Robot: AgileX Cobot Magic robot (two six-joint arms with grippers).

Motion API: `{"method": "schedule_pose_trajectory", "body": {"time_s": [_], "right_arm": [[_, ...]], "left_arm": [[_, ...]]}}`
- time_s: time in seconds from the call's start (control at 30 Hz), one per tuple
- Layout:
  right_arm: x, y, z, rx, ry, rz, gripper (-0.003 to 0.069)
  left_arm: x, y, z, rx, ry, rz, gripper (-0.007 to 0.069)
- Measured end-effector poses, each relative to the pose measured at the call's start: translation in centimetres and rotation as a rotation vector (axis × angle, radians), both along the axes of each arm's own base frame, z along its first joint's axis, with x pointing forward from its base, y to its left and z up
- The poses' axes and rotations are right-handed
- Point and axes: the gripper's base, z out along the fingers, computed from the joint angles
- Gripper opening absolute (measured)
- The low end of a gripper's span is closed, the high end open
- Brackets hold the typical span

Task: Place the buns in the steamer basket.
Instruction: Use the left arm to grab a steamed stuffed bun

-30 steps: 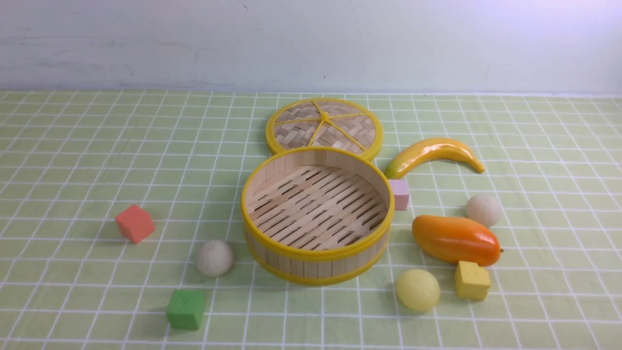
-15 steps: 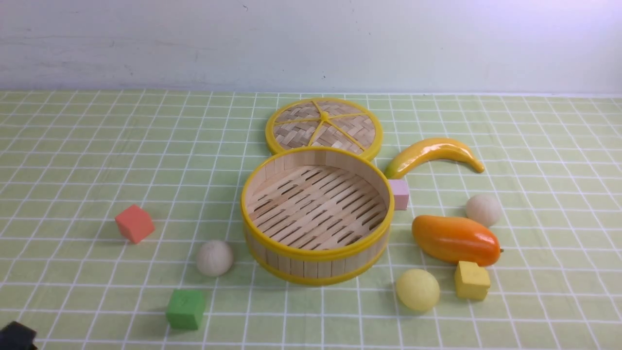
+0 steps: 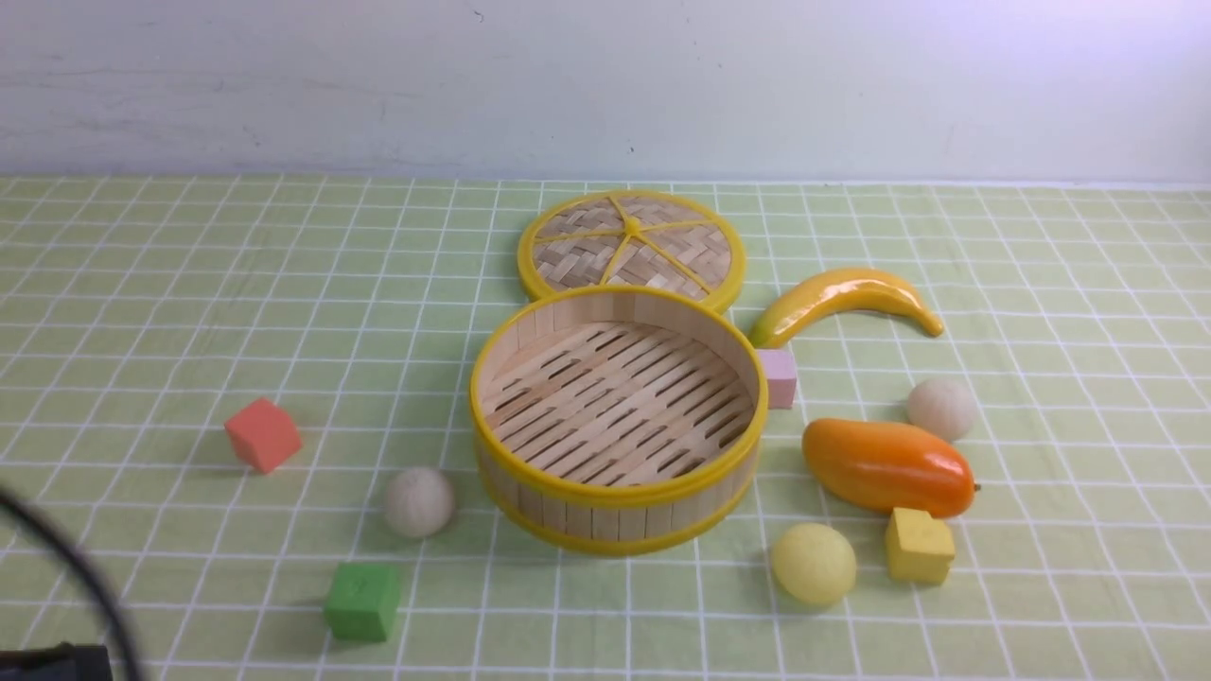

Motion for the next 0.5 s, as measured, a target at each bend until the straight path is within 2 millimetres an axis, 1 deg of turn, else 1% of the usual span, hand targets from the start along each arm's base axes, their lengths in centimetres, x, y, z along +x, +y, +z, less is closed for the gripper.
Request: {"method": "schedule_pose_trajectory", "body": {"time_s": [0.03, 0.1, 0.17, 0.23, 0.27, 0.3, 0.33, 0.4, 0.43, 0.47, 0.5], "right_arm": [[0.0, 0.0, 0.0, 0.0, 0.0, 0.0, 0.0241], [0.0, 0.0, 0.0, -0.001, 0.0, 0.0, 0.0241], [0.0, 0.0, 0.0, -0.002, 0.0, 0.0, 0.0241], [0.0, 0.0, 0.0, -0.002, 0.0, 0.0, 0.0241], [0.0, 0.0, 0.0, -0.002, 0.0, 0.0, 0.0241], [0.0, 0.0, 0.0, -0.002, 0.0, 0.0, 0.0241], [0.0, 0.0, 0.0, -0.002, 0.0, 0.0, 0.0241], [0.0, 0.0, 0.0, -0.002, 0.0, 0.0, 0.0241], [0.0, 0.0, 0.0, -0.002, 0.0, 0.0, 0.0241], [0.0, 0.0, 0.0, -0.002, 0.0, 0.0, 0.0241], [0.0, 0.0, 0.0, -0.002, 0.0, 0.0, 0.0241]], "left_arm": [[2.2, -0.1, 0.1, 0.085, 0.138, -0.05, -0.0013], [5.4, -0.3, 0.1, 0.162, 0.237, -0.094, -0.0013], [8.8, -0.7, -0.6, 0.202, 0.302, -0.135, -0.0013], [12.1, -1.7, -1.9, 0.215, 0.364, -0.19, -0.0013], [12.9, -2.4, -2.3, 0.224, 0.37, -0.221, -0.0013], [14.8, -4.0, -2.9, 0.243, 0.381, -0.281, -0.0013], [15.1, -4.6, -3.0, 0.249, 0.382, -0.298, -0.0013], [16.2, -6.6, -2.9, 0.269, 0.36, -0.354, -0.0013], [17.0, -7.7, -2.9, 0.28, 0.352, -0.373, -0.0013], [18.1, -8.8, -3.1, 0.292, 0.357, -0.379, -0.0013], [18.5, -9.0, -2.9, 0.301, 0.35, -0.379, -0.0013]]}}
